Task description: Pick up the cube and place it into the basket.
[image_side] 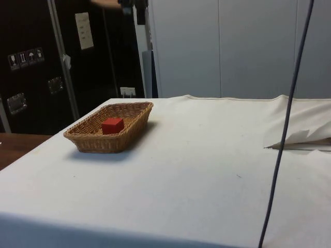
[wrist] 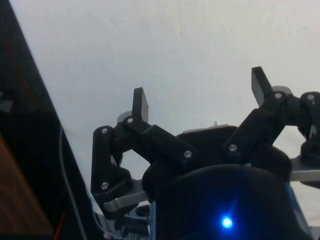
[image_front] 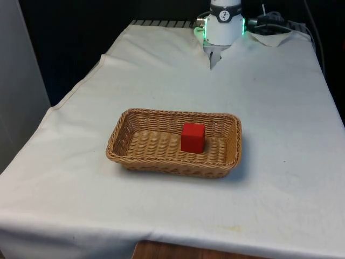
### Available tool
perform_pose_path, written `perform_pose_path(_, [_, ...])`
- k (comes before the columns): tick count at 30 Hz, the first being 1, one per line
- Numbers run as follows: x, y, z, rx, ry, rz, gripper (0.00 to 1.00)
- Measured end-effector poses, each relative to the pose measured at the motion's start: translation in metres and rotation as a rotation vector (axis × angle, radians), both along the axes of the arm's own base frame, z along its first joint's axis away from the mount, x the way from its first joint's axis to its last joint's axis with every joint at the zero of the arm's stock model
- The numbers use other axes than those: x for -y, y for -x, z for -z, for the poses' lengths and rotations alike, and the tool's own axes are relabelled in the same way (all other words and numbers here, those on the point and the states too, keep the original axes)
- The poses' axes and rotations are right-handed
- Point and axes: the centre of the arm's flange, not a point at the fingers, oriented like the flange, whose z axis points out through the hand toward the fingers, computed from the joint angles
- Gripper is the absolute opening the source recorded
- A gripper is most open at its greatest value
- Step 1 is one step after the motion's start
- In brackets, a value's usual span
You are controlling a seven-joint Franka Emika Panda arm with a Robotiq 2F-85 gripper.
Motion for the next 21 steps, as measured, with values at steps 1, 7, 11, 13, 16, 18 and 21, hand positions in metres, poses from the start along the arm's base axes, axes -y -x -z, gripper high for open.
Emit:
perform_pose_path(1, [0.000, 0.000, 0.000, 0.000, 0.000, 0.000, 1.00])
perform_pose_path(7, [-0.003, 0.013, -0.005, -0.004, -0.007, -0.011, 1.00])
perform_pose_path(11, [-0.005, 0.020, -0.004, -0.008, -0.011, -0.016, 1.00])
perform_pose_path(13, [-0.007, 0.026, -0.005, -0.008, -0.015, -0.020, 1.00])
perform_pose_path(16, [-0.008, 0.039, -0.006, -0.009, -0.019, -0.026, 1.00])
perform_pose_path(18, [-0.009, 0.045, -0.006, -0.006, -0.017, -0.028, 1.00])
perform_pose_path(21, [-0.009, 0.054, -0.010, -0.001, -0.014, -0.031, 1.00])
